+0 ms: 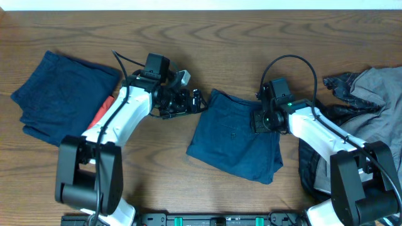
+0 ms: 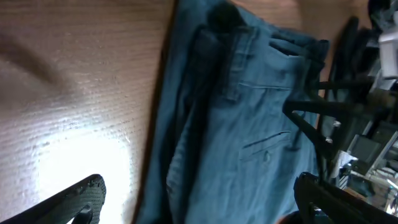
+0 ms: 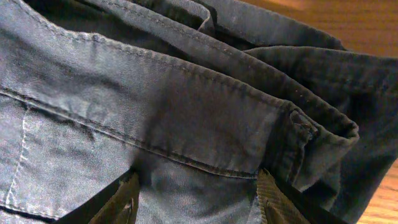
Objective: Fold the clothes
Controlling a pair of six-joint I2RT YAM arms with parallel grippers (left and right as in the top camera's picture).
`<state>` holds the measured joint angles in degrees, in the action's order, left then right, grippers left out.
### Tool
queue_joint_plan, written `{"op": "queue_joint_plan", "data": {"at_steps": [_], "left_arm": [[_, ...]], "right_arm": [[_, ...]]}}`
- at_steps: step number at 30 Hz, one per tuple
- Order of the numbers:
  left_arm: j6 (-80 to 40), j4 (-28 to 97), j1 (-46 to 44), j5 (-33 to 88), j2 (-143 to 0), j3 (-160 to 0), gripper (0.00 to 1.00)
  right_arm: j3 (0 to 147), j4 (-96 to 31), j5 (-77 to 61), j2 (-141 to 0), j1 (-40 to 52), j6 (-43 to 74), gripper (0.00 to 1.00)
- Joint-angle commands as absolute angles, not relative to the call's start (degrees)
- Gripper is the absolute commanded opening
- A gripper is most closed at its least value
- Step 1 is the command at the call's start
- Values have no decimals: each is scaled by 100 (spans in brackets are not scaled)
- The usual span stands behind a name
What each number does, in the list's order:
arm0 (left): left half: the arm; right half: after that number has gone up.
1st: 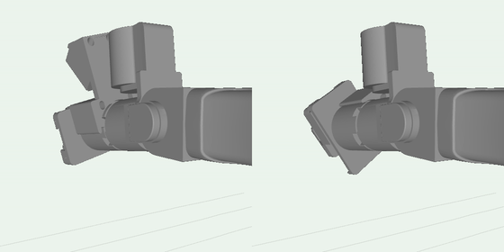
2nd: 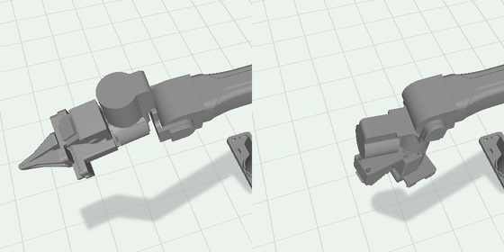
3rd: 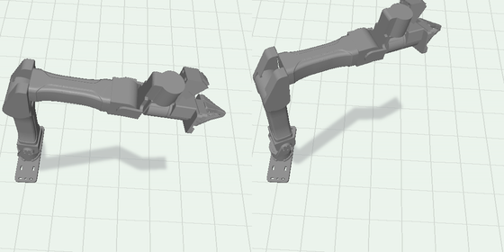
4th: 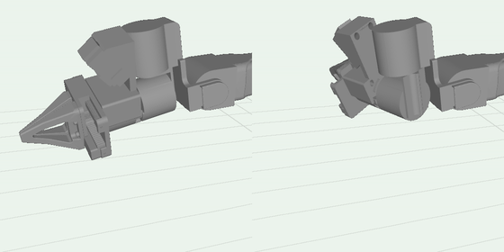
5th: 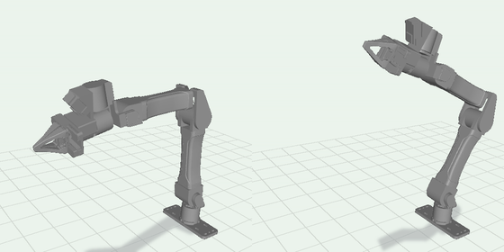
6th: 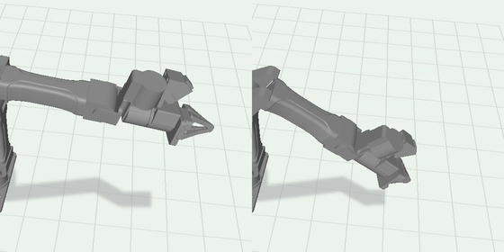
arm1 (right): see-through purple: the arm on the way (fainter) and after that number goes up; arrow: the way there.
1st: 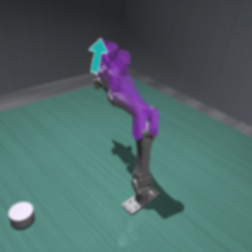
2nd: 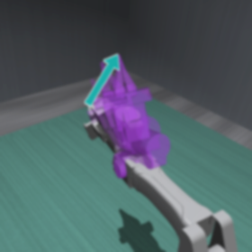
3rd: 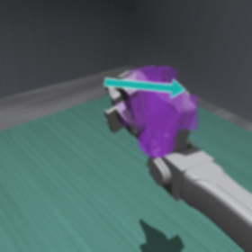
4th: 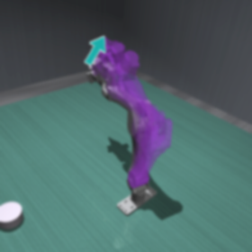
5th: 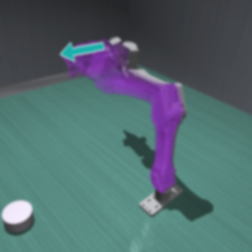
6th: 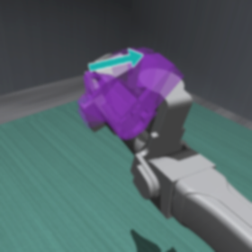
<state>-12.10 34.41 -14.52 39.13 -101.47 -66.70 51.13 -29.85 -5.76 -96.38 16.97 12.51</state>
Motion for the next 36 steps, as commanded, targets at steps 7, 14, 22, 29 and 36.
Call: {"op": "queue_joint_plan", "data": {"at_steps": [7, 14, 22, 29, 36], "left_arm": [[-1007, 3009, -1625, 4176, -10975, -6724, 98], [-1009, 2902, -2043, 4180, -11644, -6724, 97], [-1020, 2727, -2180, 4176, -11710, -6735, 9], [-1068, 2853, -1809, 4016, -11343, -7004, 6], [-1076, 3282, -1175, 2300, -10005, -7076, 6]], "right_arm": [[5017, -3087, -386, -9677, 1647, 1188, 60], [5017, -3111, -386, -9677, 1647, 1188, 60], [5019, -3148, -386, -9677, 1647, 1188, 57], [5430, -3701, -344, -9459, 1614, 1142, 53], [6379, -4571, -281, -8613, 1264, 1015, 55]]}}
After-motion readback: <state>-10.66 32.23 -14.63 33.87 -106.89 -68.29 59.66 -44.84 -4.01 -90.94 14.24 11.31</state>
